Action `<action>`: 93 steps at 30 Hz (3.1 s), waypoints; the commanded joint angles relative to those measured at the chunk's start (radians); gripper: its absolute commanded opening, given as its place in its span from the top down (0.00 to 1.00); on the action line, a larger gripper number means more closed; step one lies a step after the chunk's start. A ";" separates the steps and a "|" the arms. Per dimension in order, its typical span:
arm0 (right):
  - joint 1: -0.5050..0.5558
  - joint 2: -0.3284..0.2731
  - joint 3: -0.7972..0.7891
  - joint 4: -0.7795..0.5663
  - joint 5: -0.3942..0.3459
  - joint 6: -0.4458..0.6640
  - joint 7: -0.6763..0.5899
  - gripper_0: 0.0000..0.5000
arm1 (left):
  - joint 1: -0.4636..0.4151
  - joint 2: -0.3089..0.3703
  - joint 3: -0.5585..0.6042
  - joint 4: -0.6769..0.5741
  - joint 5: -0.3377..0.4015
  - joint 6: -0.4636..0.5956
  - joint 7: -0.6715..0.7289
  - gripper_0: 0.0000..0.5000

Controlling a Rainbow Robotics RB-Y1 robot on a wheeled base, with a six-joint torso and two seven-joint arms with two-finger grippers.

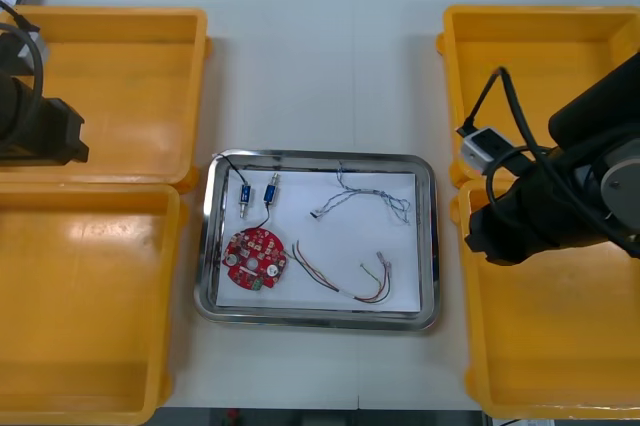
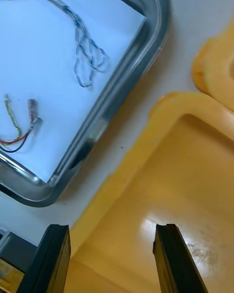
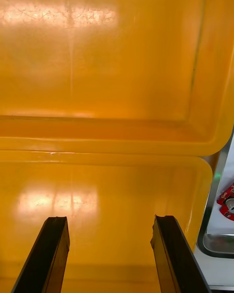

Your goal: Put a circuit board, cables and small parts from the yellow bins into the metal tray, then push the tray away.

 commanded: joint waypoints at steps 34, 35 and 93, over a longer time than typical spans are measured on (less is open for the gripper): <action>-0.385 0.222 0.756 0.222 0.266 -0.200 0.318 0.00 | 0.152 0.043 0.181 -0.046 -0.011 -0.028 -0.209 0.00; -0.388 0.228 0.770 0.234 0.272 -0.208 0.317 0.00 | 0.152 0.043 0.181 -0.046 -0.011 -0.028 -0.211 0.00; -0.269 0.372 0.992 0.319 0.466 -0.220 0.220 0.00 | 0.163 0.041 0.181 -0.045 -0.004 -0.027 -0.222 0.00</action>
